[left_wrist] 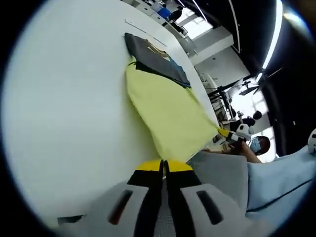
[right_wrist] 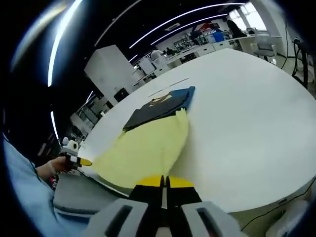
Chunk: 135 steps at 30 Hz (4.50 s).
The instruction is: Fold the garment on the visible template until the final outline fits inside the template.
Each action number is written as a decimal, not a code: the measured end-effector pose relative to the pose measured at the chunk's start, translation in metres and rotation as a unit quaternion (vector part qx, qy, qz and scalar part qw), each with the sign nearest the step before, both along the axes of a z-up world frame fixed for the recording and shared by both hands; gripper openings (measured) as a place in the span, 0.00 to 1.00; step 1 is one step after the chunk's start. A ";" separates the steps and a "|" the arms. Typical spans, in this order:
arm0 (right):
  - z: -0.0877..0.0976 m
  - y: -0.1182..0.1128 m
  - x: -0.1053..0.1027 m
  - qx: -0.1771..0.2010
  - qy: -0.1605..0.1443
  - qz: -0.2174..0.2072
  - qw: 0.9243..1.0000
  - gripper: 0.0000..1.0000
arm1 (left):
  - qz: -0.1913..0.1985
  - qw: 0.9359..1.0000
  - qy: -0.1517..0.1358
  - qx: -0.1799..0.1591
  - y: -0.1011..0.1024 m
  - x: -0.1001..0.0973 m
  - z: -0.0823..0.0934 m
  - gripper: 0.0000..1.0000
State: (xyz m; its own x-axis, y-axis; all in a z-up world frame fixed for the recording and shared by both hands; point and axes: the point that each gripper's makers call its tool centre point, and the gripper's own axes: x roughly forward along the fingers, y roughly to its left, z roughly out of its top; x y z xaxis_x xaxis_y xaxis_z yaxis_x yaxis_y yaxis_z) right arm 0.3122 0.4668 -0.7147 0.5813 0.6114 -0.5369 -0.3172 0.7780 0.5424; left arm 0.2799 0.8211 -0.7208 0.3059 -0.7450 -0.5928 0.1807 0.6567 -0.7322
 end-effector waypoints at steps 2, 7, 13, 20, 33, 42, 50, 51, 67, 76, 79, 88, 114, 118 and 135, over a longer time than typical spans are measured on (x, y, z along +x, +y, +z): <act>-0.001 -0.001 -0.004 0.000 0.003 0.001 1.000 0.00 | -0.002 1.000 0.006 -0.003 -0.001 -0.003 0.001 0.00; -0.004 -0.003 -0.016 0.009 0.015 -0.007 1.000 0.00 | -0.008 1.000 0.030 0.001 -0.003 -0.012 -0.002 0.00; -0.010 -0.003 -0.025 0.014 0.027 -0.012 0.999 0.00 | -0.024 0.998 0.051 0.014 -0.006 -0.023 -0.007 0.00; -0.013 -0.004 -0.029 0.020 0.037 -0.019 0.999 0.00 | -0.031 0.998 0.057 0.015 -0.004 -0.023 -0.010 0.00; -0.008 -0.006 -0.017 0.023 0.041 -0.014 0.999 0.00 | -0.003 0.999 0.032 -0.006 -0.002 -0.006 0.006 0.00; 0.006 -0.003 -0.006 0.029 0.021 -0.017 0.999 0.00 | 0.006 1.000 -0.005 -0.016 -0.004 0.012 0.019 0.00; 0.024 -0.004 0.025 0.040 -0.003 -0.021 0.999 0.00 | 0.021 0.998 -0.049 -0.023 -0.002 0.044 0.035 0.00; 0.025 -0.003 0.030 0.040 -0.006 -0.020 0.999 0.00 | 0.024 0.998 -0.052 -0.022 -0.002 0.050 0.035 0.00; 0.055 0.012 0.120 0.048 -0.056 -0.014 0.997 0.00 | 0.074 0.985 -0.152 -0.024 0.010 0.140 0.059 0.00; 0.071 0.014 0.174 0.021 -0.088 -0.001 0.996 0.00 | 0.103 0.974 -0.199 -0.027 0.011 0.199 0.076 0.00; 0.074 0.015 0.191 0.020 -0.094 -0.002 0.995 0.00 | 0.107 0.972 -0.206 -0.025 0.012 0.216 0.076 0.00; 0.076 0.024 0.249 0.003 -0.121 -0.005 0.993 0.00 | 0.123 0.968 -0.218 -0.010 0.022 0.259 0.071 0.00; -0.029 0.029 0.342 -0.031 -0.039 -0.030 0.998 0.00 | 0.195 0.969 -0.149 0.004 0.037 0.341 -0.027 0.00; -0.037 0.030 0.344 -0.014 -0.023 -0.041 0.999 0.00 | 0.228 0.966 -0.121 -0.029 0.039 0.346 -0.029 0.00; -0.051 0.021 0.327 -0.221 -0.126 0.084 0.963 0.32 | 0.070 0.950 -0.244 0.180 0.047 0.332 -0.036 0.40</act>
